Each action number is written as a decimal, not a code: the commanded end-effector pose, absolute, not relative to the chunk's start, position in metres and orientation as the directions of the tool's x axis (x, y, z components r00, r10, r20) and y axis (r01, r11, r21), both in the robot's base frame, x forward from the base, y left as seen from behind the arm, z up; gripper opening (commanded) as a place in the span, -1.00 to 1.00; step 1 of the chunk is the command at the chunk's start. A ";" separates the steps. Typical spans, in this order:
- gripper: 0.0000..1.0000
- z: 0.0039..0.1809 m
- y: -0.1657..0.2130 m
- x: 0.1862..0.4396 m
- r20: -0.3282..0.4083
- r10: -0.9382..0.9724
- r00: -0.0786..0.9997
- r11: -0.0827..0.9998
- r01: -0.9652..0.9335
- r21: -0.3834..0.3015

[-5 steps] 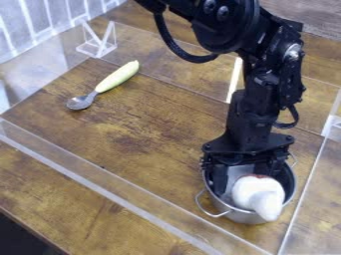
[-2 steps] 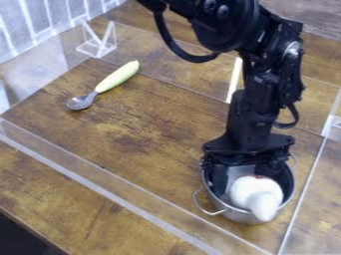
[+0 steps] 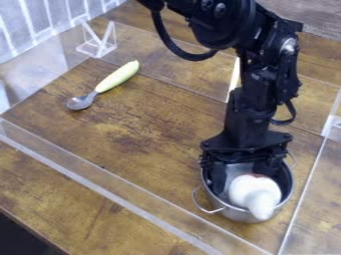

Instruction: Remove the mushroom from the silver pot and put it on the table

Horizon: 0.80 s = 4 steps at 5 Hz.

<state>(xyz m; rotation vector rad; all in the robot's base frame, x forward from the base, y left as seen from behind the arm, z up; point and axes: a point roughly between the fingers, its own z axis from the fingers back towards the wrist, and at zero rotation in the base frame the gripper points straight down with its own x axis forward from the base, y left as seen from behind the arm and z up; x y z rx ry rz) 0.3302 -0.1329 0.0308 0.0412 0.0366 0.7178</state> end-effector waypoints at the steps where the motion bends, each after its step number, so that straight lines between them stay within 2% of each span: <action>1: 1.00 0.049 -0.133 0.340 -0.001 0.667 0.745 0.745 -0.667 0.006; 4: 1.00 0.055 -0.134 0.339 -0.019 0.663 0.748 0.748 -0.663 0.007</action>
